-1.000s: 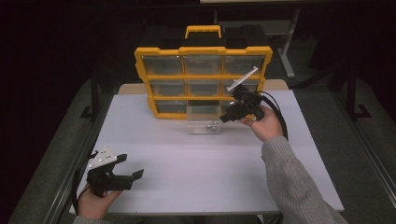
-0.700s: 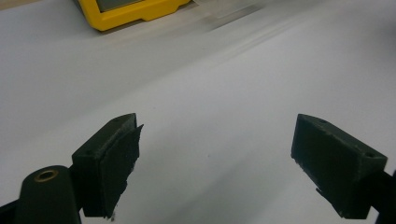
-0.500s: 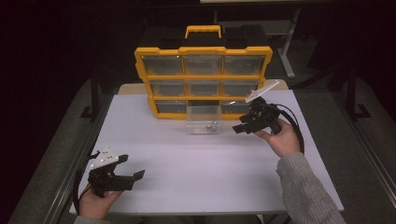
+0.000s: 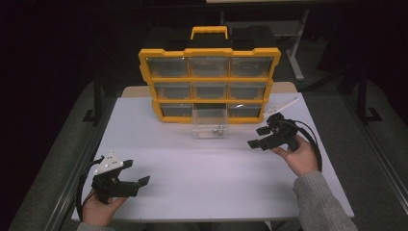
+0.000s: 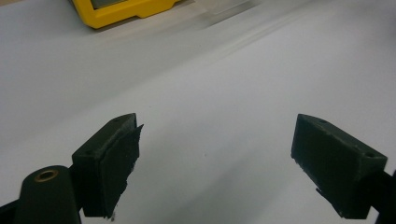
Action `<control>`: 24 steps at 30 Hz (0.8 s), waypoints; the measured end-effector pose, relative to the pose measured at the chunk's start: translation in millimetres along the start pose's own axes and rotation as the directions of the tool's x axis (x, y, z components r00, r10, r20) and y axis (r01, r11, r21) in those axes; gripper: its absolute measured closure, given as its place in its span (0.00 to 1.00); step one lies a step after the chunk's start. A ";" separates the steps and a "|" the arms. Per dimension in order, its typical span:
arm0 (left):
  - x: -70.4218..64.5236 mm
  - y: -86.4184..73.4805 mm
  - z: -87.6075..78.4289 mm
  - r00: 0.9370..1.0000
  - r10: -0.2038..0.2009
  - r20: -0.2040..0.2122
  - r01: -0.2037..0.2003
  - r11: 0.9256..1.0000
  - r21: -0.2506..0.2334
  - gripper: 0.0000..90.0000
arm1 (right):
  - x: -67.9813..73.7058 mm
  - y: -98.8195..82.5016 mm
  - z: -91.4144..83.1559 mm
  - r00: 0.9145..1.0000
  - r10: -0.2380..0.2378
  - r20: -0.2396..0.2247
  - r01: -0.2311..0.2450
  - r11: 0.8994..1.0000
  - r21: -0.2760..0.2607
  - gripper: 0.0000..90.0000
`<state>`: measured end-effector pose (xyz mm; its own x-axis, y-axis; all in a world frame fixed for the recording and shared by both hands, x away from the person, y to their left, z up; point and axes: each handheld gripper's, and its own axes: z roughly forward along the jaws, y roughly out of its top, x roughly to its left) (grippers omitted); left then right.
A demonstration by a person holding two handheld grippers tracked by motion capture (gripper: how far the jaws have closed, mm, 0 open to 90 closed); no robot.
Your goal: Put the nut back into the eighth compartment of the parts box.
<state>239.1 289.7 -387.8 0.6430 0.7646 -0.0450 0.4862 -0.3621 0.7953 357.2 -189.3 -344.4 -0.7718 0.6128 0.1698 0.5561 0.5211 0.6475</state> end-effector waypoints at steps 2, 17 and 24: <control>0.5 -0.2 -0.2 1.000 0.003 0.000 -0.003 1.000 0.005 0.16 | 1.1 -4.1 -0.2 1.000 0.003 0.002 -0.003 1.000 -0.003 0.34; 0.8 -0.2 0.0 1.000 0.020 0.001 -0.020 1.000 0.019 0.16 | 8.1 -32.9 6.5 1.000 0.015 0.021 -0.015 1.000 0.003 0.27; 0.3 -0.4 0.4 1.000 0.020 0.005 -0.021 1.000 0.022 0.16 | 10.4 -44.2 8.8 0.999 0.022 0.023 -0.022 1.000 0.001 0.25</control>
<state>239.3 289.9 -388.3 0.6557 0.7544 -0.0317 0.4859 -0.3894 0.7825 327.2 -200.8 -377.8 -0.7518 0.6378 0.1671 0.5737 0.5079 0.6426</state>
